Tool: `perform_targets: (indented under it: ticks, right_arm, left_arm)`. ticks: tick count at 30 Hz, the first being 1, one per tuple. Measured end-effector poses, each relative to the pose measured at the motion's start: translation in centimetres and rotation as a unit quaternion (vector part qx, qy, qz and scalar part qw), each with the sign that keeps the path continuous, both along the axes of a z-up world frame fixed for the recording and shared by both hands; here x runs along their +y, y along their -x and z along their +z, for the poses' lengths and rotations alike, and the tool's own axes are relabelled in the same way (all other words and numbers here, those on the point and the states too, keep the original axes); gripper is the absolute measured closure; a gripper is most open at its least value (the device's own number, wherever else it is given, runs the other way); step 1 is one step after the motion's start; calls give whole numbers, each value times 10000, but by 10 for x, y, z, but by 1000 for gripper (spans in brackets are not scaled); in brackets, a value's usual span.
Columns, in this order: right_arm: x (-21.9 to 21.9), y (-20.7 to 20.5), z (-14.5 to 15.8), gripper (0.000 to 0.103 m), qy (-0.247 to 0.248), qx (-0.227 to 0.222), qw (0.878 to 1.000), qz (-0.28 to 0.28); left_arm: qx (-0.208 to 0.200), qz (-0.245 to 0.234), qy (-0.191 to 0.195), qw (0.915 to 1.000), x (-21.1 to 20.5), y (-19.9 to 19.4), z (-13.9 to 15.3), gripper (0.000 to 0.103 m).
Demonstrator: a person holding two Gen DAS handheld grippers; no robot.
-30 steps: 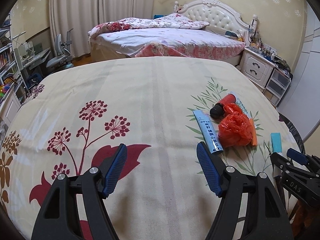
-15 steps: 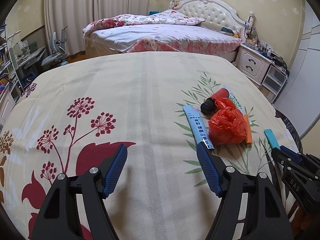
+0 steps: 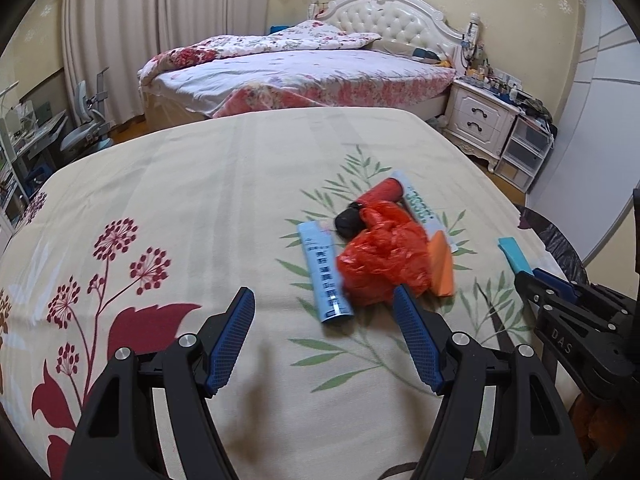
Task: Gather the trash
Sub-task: 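Grasp the red plastic bag with the left tool while right holds the marker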
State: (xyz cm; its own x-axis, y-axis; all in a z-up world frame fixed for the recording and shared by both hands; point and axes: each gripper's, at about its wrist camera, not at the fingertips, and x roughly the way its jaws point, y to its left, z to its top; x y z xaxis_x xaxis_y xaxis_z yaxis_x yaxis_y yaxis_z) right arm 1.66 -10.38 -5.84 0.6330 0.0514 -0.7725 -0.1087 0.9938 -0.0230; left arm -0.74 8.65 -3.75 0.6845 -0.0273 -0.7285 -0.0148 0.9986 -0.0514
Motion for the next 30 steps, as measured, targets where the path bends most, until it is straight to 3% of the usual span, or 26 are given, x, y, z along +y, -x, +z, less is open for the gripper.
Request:
perform_targets:
  ticks: [12, 18, 30]
  right_arm:
    - [-7, -5, -1, 84, -120, -43, 9999, 23]
    - [-6, -5, -1, 84, -136, -38, 9999, 24]
    - [-6, -6, 0, 85, -110, -64, 9999, -1]
  left_arm:
    - [-11, -169, -19, 9999, -17, -27, 2, 33]
    - [97, -392, 79, 9992, -24, -31, -3, 54]
    - [-126, -457, 161, 9987, -19, -18, 7, 59]
